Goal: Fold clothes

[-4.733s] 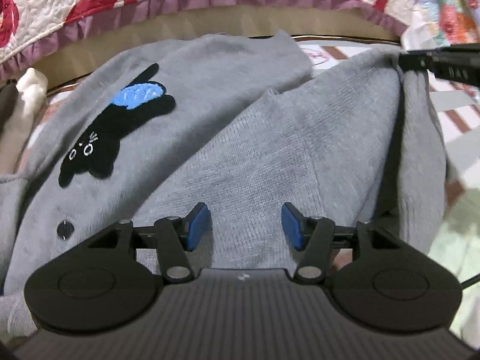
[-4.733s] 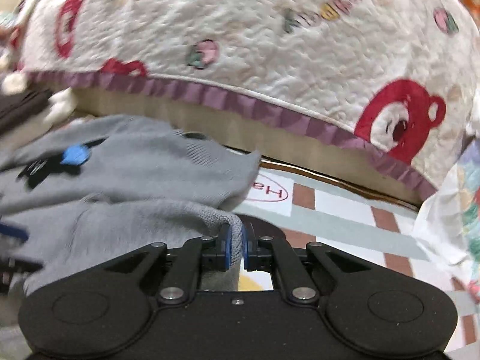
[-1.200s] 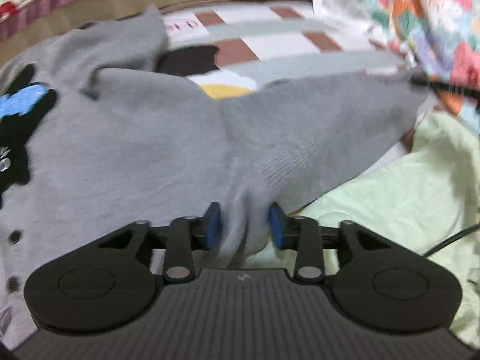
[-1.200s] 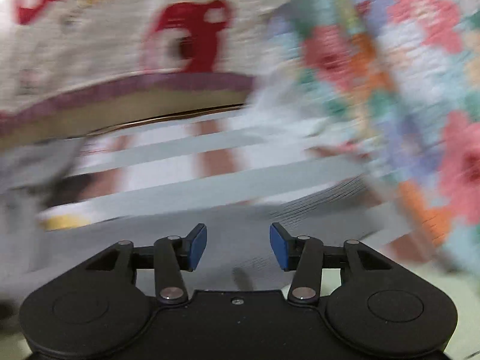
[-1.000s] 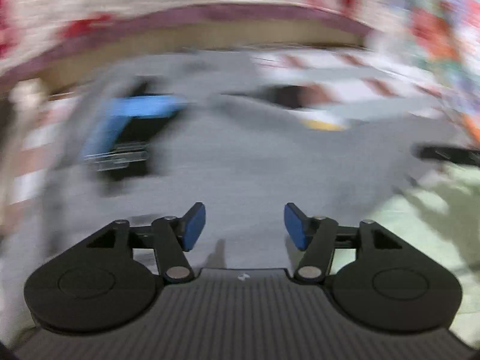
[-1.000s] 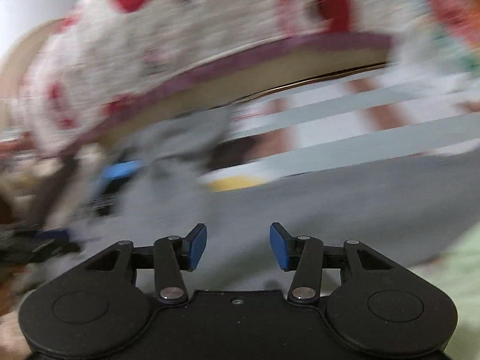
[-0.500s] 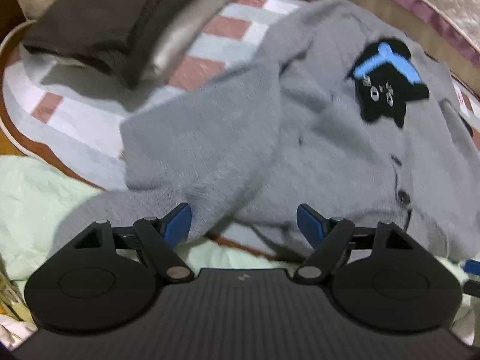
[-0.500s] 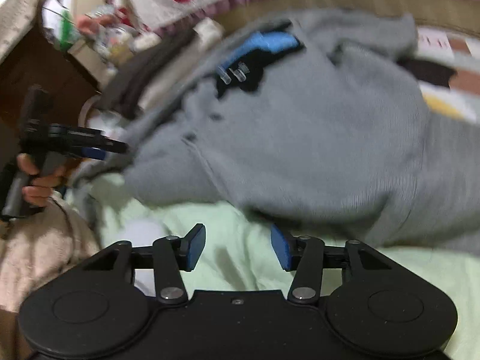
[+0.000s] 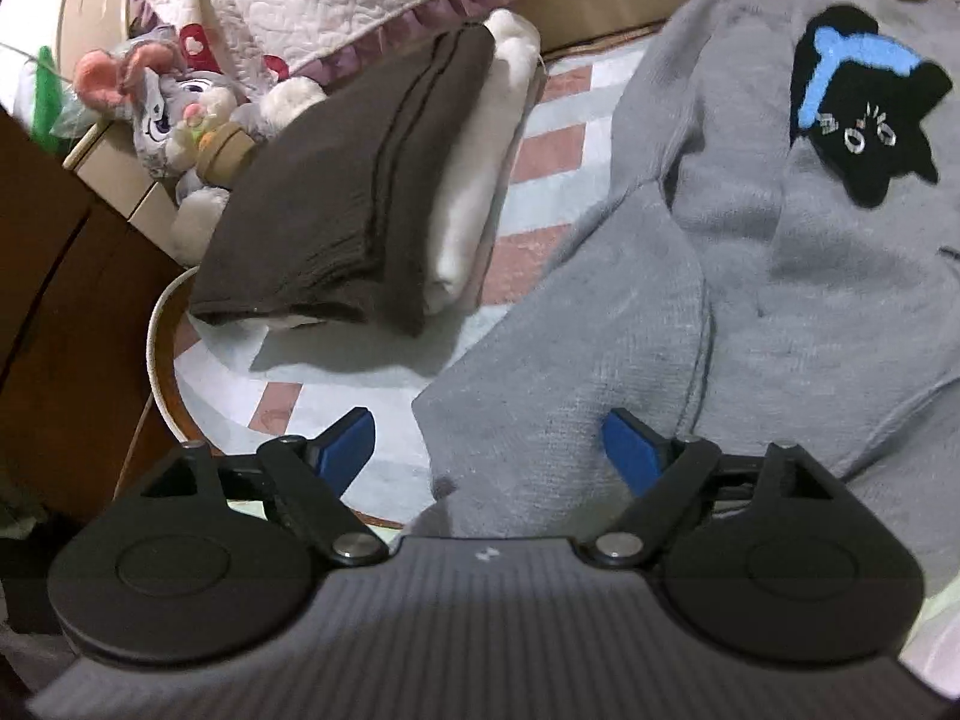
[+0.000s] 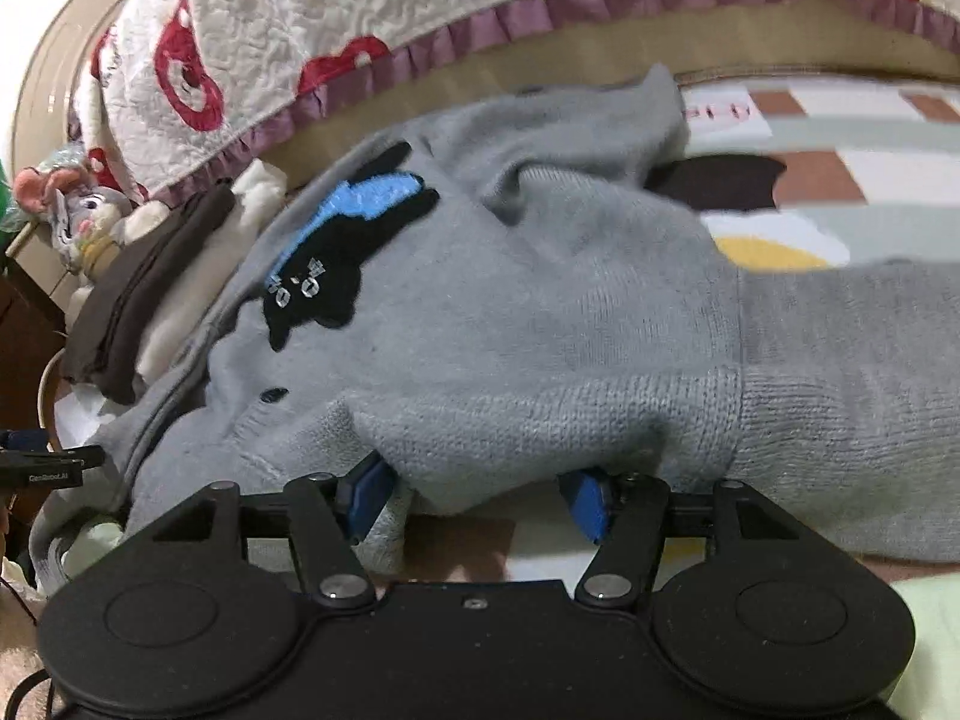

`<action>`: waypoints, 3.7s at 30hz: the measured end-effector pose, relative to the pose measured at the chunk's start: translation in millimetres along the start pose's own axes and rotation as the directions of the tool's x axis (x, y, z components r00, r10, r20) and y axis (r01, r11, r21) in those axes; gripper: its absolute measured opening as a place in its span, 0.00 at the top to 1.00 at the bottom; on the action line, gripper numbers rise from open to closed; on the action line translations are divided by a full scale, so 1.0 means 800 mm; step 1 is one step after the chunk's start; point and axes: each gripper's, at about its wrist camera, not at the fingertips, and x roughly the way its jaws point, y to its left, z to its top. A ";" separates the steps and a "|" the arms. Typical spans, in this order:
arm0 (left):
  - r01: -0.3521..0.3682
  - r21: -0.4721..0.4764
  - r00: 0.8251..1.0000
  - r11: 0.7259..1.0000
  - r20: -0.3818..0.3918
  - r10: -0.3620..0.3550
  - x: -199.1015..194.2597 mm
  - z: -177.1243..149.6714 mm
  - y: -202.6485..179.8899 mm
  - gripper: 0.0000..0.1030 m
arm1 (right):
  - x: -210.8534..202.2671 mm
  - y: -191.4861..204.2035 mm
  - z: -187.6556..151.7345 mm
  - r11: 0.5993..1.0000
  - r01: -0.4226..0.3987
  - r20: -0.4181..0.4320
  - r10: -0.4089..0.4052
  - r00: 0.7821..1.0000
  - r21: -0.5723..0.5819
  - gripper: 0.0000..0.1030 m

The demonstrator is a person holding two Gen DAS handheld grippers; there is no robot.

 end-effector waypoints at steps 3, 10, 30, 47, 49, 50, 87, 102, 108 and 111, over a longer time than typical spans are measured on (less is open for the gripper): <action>0.016 0.097 1.000 0.995 0.003 -0.016 0.009 0.001 -0.008 0.16 | 0.011 -0.009 -0.007 0.990 -0.046 -0.061 0.055 0.997 0.137 0.32; 0.151 0.230 0.986 0.961 0.036 -0.163 0.018 0.000 0.009 0.45 | 0.031 -0.003 -0.020 0.953 -0.150 -0.058 0.171 0.984 0.262 0.32; 0.299 0.225 0.953 0.927 -0.012 -0.304 0.022 -0.008 0.029 0.26 | -0.031 0.038 0.033 0.996 0.044 0.089 -0.037 0.995 -0.078 0.80; 0.449 0.129 0.894 0.884 -0.060 -0.444 0.019 -0.002 0.078 0.07 | 0.024 0.062 0.017 0.981 -0.156 0.049 0.163 0.985 -0.114 0.85; 0.515 0.183 0.855 0.837 -0.039 -0.518 0.002 -0.008 0.075 0.06 | 0.006 0.061 0.023 0.973 -0.187 0.069 0.198 0.978 -0.132 0.85; 0.527 0.221 0.846 0.821 -0.051 -0.530 -0.002 -0.009 0.068 0.06 | -0.004 0.060 0.026 0.969 -0.203 0.079 0.215 0.973 -0.142 0.85; 0.190 0.037 0.977 0.981 0.090 -0.193 0.043 0.018 0.099 0.90 | -0.029 0.030 0.009 0.844 -0.507 0.050 0.507 0.861 0.173 0.91; 0.181 -0.384 0.983 0.905 0.053 -0.174 0.030 -0.011 0.264 0.90 | -0.112 0.006 -0.039 0.929 -0.286 -0.163 0.328 0.930 0.235 0.91; 0.182 -0.461 0.983 0.868 0.078 -0.165 0.016 -0.035 0.296 0.89 | -0.120 0.040 -0.039 0.900 -0.397 -0.217 0.429 0.877 0.179 0.91; 0.160 -0.374 0.983 0.913 -0.026 -0.182 0.047 -0.043 0.284 0.76 | -0.110 0.048 -0.054 0.960 -0.264 -0.339 0.280 0.898 0.091 0.91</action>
